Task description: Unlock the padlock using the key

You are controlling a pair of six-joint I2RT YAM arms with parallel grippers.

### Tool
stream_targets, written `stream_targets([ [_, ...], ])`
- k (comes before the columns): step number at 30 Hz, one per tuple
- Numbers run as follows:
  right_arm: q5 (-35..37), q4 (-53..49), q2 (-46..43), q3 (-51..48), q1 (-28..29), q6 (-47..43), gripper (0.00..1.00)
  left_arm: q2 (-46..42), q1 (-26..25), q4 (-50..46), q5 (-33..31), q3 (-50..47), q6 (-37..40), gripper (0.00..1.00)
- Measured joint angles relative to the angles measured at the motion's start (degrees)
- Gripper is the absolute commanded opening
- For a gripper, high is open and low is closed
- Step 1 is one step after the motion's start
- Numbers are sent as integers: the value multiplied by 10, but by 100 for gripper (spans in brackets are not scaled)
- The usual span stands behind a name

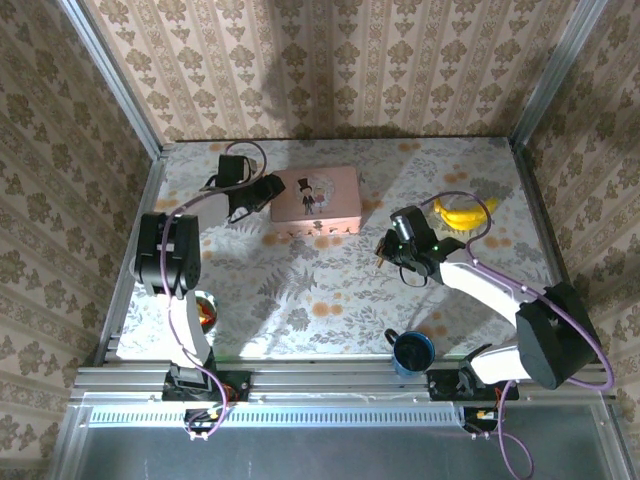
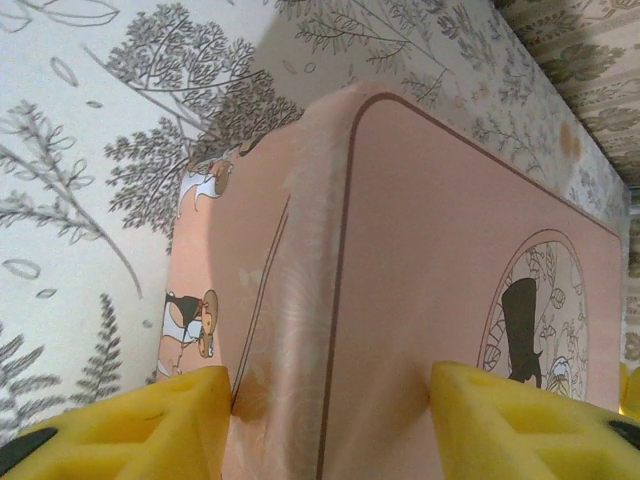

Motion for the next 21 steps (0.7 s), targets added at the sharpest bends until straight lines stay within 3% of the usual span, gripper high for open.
stream_targets([
  [4, -24, -19, 36, 25, -7, -19, 0, 6, 0, 11, 6, 3, -10, 58],
  [9, -67, -28, 75, 53, -29, -54, 3, -2, 3, 18, 5, -9, -23, 78],
  [14, -110, -46, 127, 86, -60, -97, 8, -70, 25, 15, 0, -62, -27, 100],
  [21, -177, -54, 187, 108, -116, -150, 8, -205, 48, 9, -25, -132, -18, 100],
])
